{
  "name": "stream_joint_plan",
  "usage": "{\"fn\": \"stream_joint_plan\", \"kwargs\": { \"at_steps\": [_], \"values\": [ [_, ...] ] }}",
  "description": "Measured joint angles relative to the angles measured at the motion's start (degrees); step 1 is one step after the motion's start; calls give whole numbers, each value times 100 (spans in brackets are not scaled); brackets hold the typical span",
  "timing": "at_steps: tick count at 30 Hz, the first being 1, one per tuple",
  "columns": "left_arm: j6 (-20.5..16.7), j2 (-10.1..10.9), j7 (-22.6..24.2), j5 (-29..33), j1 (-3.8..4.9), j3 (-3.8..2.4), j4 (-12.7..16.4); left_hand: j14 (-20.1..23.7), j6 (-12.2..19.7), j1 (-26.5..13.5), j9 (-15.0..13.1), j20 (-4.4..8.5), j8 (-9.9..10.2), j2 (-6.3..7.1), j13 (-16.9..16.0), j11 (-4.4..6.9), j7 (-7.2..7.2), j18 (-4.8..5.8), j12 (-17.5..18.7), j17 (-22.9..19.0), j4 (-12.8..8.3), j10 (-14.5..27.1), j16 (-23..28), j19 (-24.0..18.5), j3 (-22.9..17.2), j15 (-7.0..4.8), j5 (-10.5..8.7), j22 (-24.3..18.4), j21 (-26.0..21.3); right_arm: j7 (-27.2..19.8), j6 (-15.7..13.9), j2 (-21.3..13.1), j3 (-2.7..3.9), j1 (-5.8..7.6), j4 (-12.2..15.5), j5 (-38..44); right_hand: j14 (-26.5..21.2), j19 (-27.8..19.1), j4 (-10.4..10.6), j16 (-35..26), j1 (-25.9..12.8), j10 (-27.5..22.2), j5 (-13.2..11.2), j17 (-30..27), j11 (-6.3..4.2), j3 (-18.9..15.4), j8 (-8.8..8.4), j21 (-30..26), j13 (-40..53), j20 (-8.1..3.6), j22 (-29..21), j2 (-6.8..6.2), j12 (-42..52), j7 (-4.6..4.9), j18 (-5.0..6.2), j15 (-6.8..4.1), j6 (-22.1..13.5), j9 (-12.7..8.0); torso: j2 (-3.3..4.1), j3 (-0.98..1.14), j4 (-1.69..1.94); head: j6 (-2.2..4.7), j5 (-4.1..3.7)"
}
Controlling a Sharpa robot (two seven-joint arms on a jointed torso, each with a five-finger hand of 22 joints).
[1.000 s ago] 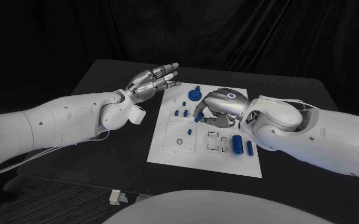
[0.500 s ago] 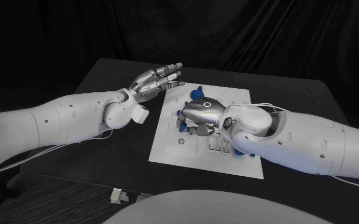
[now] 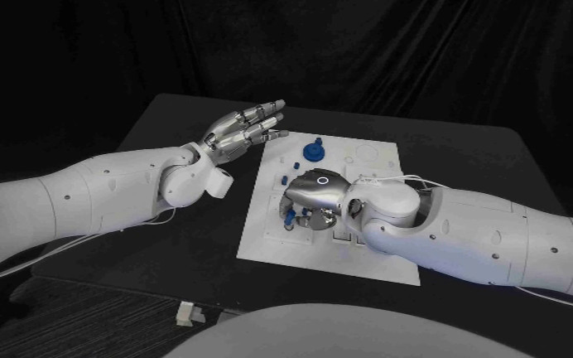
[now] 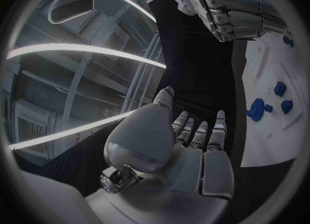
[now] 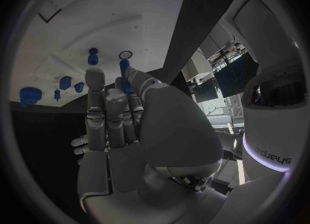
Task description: Assemble the parts on the task board
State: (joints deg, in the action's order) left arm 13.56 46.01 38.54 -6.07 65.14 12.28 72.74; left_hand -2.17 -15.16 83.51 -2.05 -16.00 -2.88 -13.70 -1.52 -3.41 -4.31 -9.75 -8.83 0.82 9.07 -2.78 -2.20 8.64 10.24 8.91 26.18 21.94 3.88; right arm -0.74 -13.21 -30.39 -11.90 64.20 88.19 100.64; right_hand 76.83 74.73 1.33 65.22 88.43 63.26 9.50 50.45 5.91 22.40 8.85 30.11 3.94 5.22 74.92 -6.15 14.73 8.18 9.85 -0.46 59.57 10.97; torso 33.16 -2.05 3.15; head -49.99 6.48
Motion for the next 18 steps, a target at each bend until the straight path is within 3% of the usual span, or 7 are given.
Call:
{"fn": "stream_joint_plan", "kwargs": {
  "at_steps": [5,18],
  "values": [
    [1,-3,0,0,-5,0,-11,0,0,0,0,0,0,0,0,0,0,0,0,0,0,0,0,0,0,0,0,0,0,11,10,7,0,-86,-39,34,0,0,0,0,0,0,0,0,0,0,0,0,30,0,0,0,-20,0,0,0,0,0,-1,-5,7,0,-29],
    [3,1,0,0,-21,0,95,0,0,22,0,0,0,-22,0,0,0,0,0,0,0,0,0,0,0,0,0,-14,0,23,-10,22,6,-196,-109,350,0,0,-15,0,-22,22,23,-22,17,14,-5,0,29,0,-1,-23,-11,-21,0,0,-21,1,-10,-6,-14,0,-2]
  ]
}}
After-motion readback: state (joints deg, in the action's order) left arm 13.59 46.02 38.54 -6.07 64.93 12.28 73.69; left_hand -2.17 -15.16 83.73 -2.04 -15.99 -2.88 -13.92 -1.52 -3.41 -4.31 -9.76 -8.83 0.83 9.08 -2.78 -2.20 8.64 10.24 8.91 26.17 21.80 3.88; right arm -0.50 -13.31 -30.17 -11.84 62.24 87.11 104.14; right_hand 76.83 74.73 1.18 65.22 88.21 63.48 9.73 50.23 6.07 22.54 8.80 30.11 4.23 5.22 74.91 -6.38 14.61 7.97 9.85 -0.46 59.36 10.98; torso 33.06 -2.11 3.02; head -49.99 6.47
